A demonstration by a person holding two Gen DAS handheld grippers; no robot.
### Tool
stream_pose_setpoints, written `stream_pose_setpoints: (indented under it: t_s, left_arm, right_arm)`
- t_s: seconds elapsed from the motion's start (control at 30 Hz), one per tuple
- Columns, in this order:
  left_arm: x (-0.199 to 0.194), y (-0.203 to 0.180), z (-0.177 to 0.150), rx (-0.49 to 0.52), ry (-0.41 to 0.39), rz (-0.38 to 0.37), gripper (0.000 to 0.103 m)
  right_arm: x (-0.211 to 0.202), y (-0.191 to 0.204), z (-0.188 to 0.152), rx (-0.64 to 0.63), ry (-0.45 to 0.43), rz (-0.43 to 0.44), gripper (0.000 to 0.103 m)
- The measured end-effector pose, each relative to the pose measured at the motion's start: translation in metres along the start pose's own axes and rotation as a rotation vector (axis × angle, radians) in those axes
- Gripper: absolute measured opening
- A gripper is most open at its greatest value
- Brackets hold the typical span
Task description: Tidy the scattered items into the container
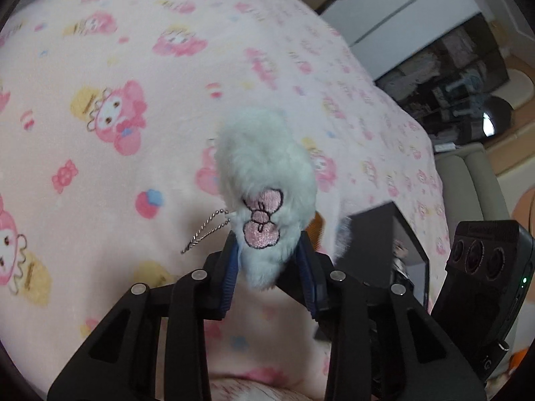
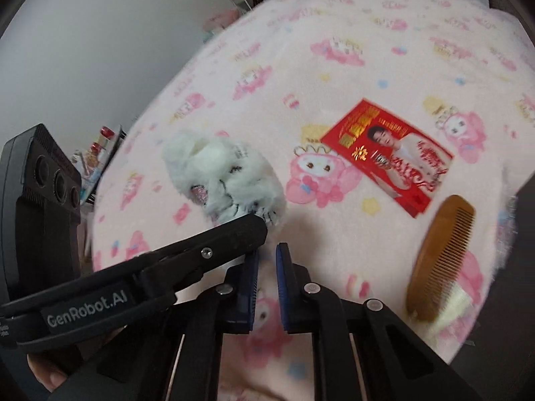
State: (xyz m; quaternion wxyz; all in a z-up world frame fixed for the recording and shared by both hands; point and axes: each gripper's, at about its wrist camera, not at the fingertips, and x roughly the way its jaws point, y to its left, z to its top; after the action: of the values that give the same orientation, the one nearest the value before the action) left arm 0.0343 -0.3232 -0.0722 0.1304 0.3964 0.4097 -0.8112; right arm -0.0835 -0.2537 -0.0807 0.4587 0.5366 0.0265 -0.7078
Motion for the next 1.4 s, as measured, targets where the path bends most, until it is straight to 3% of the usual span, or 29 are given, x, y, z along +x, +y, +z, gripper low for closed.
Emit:
stream_pose_setpoints:
  t_s: [0.13, 0.43, 0.63, 0.9, 1.13, 1.4]
  left_arm:
    - [-0.014, -0.056, -0.041, 0.104, 0.043, -0.078, 0.033]
    - [0.019, -0.170, -0.155, 0.312, 0.229, -0.210, 0.033]
    - [0.052, -0.215, -0.208, 0.389, 0.333, -0.209, 0.031]
    - [0.081, -0.211, -0.238, 0.443, 0.444, -0.155, 0.027]
    - [0.109, -0.190, -0.248, 0.405, 0.489, -0.063, 0.025]
    - [0.133, -0.175, -0.252, 0.385, 0.518, 0.023, 0.026]
  right_arm:
    - [-0.070, -0.003, -0.036, 0.063, -0.099, 0.050, 0.010]
    - [-0.196, -0.081, -0.154, 0.218, -0.228, -0.100, 0.010]
    - [-0.231, -0.134, -0.207, 0.343, -0.262, -0.154, 0.010]
    - [-0.231, -0.183, -0.253, 0.452, -0.222, -0.173, 0.010]
    - [-0.198, -0.205, -0.257, 0.522, -0.139, -0.176, 0.010]
    - [-0.196, -0.202, -0.260, 0.523, -0.119, -0.207, 0.010]
